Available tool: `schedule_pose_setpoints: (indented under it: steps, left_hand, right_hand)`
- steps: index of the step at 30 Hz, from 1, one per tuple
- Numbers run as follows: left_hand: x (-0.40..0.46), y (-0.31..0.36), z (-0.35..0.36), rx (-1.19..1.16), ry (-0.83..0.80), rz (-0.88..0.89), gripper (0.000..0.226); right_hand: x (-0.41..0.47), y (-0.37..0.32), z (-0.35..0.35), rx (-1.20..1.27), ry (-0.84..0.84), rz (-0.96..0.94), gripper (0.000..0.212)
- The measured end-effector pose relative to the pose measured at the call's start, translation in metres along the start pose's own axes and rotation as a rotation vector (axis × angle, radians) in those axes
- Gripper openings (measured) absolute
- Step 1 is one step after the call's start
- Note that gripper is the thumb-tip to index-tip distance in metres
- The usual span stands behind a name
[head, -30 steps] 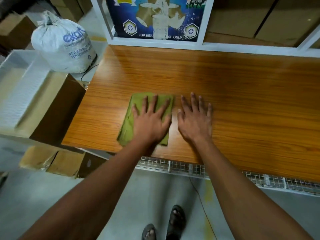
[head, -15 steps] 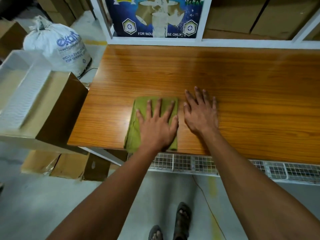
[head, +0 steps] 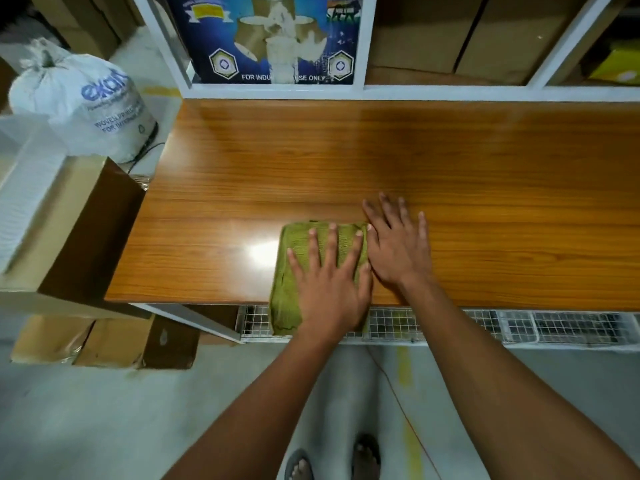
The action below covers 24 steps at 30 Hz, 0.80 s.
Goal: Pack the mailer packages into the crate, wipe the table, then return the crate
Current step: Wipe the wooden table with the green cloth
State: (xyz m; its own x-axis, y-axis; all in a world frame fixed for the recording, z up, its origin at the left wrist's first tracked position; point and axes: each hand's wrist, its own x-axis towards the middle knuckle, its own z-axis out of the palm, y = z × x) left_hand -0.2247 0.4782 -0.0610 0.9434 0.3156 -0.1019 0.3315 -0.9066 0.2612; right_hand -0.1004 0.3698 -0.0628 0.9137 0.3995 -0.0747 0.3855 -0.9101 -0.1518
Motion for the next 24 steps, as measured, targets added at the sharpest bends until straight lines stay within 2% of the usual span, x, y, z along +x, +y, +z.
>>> schedule_pose_setpoints:
  steps: [5, 10, 13, 19, 21, 24]
  left_hand:
    - [0.09, 0.015, 0.001, 0.018, 0.029, 0.029, 0.065]
    - [0.199, 0.024, -0.012, 0.067, -0.001, -0.062, 0.067]
    - [0.184, 0.03, -0.008, 0.066, 0.017, -0.074, 0.065]
    - [0.045, 0.049, 0.009, 0.041, 0.042, -0.046, 0.062]
    - [0.056, 0.048, 0.01, 0.036, 0.025, -0.046, 0.062]
    - [0.127, 0.042, 0.003, 0.037, 0.049, -0.064, 0.064]
  right_hand:
    - [0.051, 0.036, -0.002, -0.013, -0.027, 0.082, 0.062]
    - [0.083, 0.068, -0.003, -0.054, -0.015, 0.087, 0.062]
    - [0.084, 0.068, -0.004, -0.032, 0.007, 0.095, 0.062]
    - [0.081, 0.062, -0.006, -0.023, 0.012, 0.1, 0.062]
    - [0.081, 0.063, -0.005, -0.019, 0.013, 0.099, 0.062]
    - [0.083, 0.066, -0.002, -0.025, 0.012, 0.081, 0.062]
